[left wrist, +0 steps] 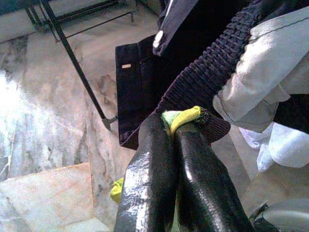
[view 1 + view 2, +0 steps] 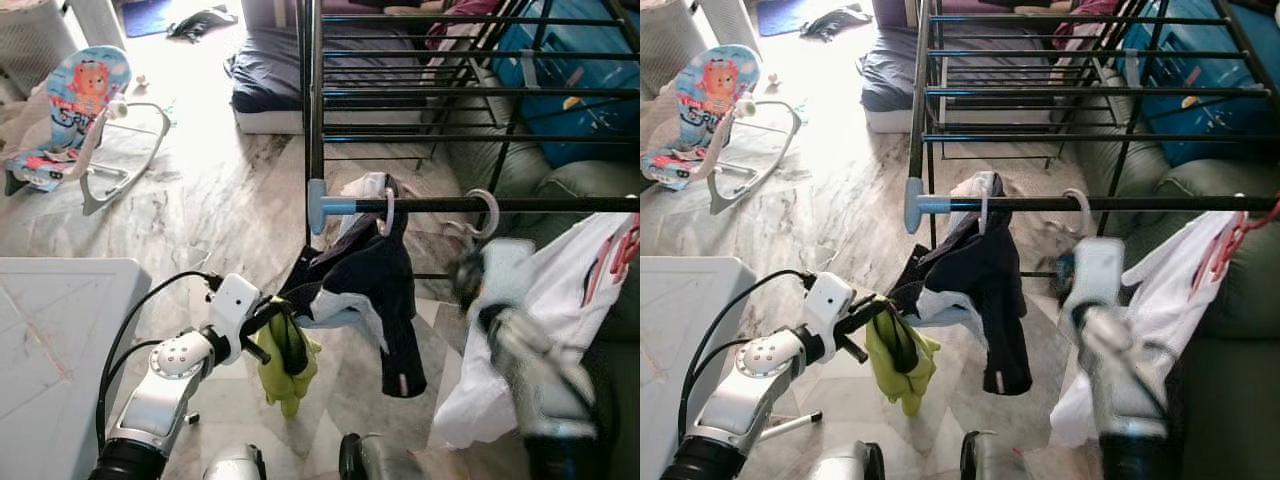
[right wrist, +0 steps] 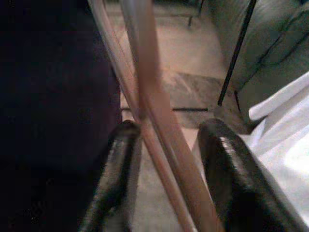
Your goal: Hang hanger
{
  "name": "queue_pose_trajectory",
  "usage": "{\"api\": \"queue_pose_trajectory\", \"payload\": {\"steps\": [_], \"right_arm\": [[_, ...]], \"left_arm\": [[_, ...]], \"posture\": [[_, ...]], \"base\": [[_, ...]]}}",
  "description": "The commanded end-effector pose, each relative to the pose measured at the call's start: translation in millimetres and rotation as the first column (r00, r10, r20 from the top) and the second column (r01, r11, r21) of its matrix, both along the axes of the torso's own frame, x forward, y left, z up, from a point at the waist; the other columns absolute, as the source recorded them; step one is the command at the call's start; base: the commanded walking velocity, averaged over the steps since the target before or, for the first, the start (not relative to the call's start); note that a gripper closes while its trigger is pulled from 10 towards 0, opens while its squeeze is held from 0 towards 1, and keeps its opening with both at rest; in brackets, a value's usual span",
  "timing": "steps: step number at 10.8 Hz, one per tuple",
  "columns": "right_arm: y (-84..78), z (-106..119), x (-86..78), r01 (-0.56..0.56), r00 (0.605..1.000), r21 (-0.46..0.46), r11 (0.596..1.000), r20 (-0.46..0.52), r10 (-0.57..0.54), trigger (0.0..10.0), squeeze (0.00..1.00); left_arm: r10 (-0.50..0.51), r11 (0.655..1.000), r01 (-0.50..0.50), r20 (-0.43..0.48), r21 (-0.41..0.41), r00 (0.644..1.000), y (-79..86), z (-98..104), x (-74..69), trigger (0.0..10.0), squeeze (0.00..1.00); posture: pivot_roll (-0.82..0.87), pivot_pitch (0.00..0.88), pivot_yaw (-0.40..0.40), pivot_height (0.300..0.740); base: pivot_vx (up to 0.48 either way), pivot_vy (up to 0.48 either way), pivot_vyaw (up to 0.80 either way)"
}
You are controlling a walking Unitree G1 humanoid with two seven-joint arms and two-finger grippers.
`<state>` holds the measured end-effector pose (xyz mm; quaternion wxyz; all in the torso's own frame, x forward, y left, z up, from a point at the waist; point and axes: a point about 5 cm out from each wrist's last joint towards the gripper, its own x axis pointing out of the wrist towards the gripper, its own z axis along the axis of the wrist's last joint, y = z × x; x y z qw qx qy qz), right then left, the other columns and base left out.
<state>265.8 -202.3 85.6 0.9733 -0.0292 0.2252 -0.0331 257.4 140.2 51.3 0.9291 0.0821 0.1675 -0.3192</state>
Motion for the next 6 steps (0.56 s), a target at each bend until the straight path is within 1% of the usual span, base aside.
{"api": "queue_pose_trajectory", "payload": {"steps": [1, 2, 3, 4, 6], "right_arm": [[-1.6, 3, -2.1, -0.019, 1.000, -0.027, 0.999, -0.003, 0.019, 10.0, 1.00], [-2.6, 1, -3.9, -0.025, 1.000, -0.026, 0.999, -0.016, 0.025, 10.0, 0.97], [-4.4, 2, -6.2, -0.056, 0.998, -0.029, 0.998, -0.031, 0.055, 10.0, 0.87], [-3.8, 6, -6.6, -0.092, 0.995, -0.019, 0.996, -0.032, 0.091, 10.0, 0.00], [-3.2, 21, -5.7, -0.139, 0.990, -0.020, 0.990, -0.009, 0.139, 10.0, 0.00]], "left_arm": [[-0.002, 1.000, 0.001, 0.014, 0.011, 1.000, 0.7, 2, 2.5, 10.0, 0.00], [-0.002, 1.000, 0.002, 0.014, 0.011, 1.000, 0.7, 2, 2.5, 10.0, 0.00], [-0.002, 1.000, 0.002, 0.014, 0.013, 1.000, 1.0, 2, 2.6, 10.0, 0.00], [-0.001, 1.000, 0.001, 0.014, 0.015, 1.000, 1.3, 2, 2.5, 10.0, 0.00], [0.002, 1.000, -0.002, 0.009, 0.029, 1.000, 3.7, 0, 2.2, 10.0, 0.00]], "posture": [[-0.09, 0.098, -0.005, 0.740], [-0.09, 0.098, -0.005, 0.740], [-0.09, 0.102, -0.007, 0.740], [-0.09, 0.102, -0.007, 0.740], [-0.09, 0.101, -0.007, 0.740]], "base": [[0.000, 0.000, 0.00], [0.000, 0.000, 0.00], [0.000, 0.000, 0.00], [0.000, 0.000, 0.00], [0.000, 0.000, 0.00]]}}
